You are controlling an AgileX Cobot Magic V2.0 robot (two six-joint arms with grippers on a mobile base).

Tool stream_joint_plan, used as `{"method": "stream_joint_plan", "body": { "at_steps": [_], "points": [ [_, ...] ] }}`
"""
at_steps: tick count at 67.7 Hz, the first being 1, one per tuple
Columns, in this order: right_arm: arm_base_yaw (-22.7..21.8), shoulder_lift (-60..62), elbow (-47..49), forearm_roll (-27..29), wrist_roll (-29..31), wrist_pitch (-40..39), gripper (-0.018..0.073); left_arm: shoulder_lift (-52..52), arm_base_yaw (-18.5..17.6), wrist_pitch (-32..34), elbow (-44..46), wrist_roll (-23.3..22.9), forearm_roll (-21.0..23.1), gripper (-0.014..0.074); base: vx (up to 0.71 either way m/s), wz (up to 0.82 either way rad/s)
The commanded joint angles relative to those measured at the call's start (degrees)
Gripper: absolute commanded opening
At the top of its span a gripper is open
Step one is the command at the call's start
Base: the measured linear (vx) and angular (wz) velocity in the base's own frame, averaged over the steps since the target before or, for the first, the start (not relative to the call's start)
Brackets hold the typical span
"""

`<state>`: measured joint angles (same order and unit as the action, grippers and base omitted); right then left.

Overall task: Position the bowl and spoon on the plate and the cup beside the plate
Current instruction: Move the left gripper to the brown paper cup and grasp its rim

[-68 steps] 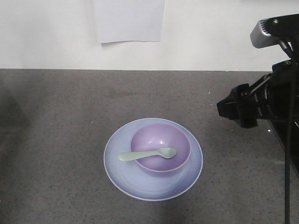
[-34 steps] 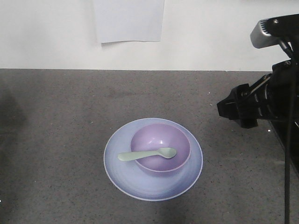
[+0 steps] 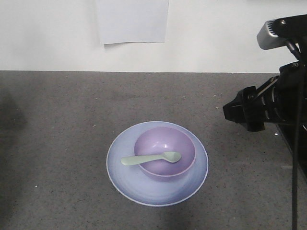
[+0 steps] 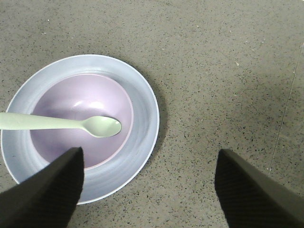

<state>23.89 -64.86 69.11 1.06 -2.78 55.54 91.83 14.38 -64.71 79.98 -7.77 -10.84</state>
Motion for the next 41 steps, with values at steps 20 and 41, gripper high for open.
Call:
{"method": "stream_joint_plan", "body": {
  "at_steps": [20, 41],
  "points": [
    [-0.2, 1.1, 1.6, -0.6, 0.4, -2.9, 0.0559, -1.8, -0.1, 1.8, 1.3, -1.2, -0.3, 0.0137, 0.00, 0.00],
    [-0.2, 1.1, 1.6, -0.6, 0.4, -2.8, 0.0559, -3.8, -0.1, 1.0, 1.3, 0.1, 2.7, -0.0008, 0.00, 0.00]
  ]
}}
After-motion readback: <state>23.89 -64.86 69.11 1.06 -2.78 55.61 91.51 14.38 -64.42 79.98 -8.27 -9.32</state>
